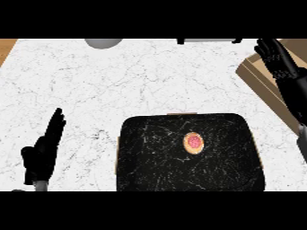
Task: Pick the cupcake from the tray and place it in the cardboard box
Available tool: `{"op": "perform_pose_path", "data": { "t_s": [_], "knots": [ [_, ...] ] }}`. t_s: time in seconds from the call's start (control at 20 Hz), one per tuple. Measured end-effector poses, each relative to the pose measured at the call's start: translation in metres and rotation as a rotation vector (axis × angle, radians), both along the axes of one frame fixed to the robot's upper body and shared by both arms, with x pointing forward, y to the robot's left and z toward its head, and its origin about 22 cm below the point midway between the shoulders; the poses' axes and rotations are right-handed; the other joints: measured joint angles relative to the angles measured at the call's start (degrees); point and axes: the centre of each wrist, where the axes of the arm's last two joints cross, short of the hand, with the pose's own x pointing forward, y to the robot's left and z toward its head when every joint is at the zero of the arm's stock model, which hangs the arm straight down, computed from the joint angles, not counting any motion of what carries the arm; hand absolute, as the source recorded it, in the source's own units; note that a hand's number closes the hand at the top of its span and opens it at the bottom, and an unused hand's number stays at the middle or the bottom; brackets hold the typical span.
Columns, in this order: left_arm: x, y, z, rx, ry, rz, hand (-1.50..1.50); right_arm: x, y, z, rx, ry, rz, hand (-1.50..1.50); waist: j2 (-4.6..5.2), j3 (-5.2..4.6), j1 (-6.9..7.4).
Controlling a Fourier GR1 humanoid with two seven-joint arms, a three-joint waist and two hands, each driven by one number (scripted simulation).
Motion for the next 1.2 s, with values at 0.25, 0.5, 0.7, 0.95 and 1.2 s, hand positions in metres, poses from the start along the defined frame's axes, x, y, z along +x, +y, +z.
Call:
{"op": "perform_pose_path", "data": {
  "t_s": [0.25,0.5,0.7,0.95,1.2],
  "knots": [
    [0.018,0.012,0.028,-0.059,-0.031,-0.030,0.00,0.003,0.012,-0.002,0.040,0.143,0.188,-1.50,0.30,-0.05,1.69],
    [0.022,0.022,0.052,-0.154,-0.025,-0.065,0.00,0.004,-0.002,-0.019,0.115,0.068,0.140,-1.50,0.37,0.00,2.07],
    [0.024,0.034,0.066,-0.186,-0.015,-0.070,0.00,-0.004,-0.007,-0.032,0.171,-0.050,0.238,-1.50,0.37,0.00,1.72],
    [0.027,0.039,0.076,-0.206,-0.010,-0.067,0.00,-0.012,-0.014,-0.010,-0.007,-0.108,0.360,-1.50,0.23,-0.08,1.32],
    [0.022,0.040,0.076,-0.206,-0.002,-0.073,0.00,-0.018,-0.014,0.028,-0.410,-0.096,0.367,-1.50,-0.02,-0.23,1.43]
  ]
}}
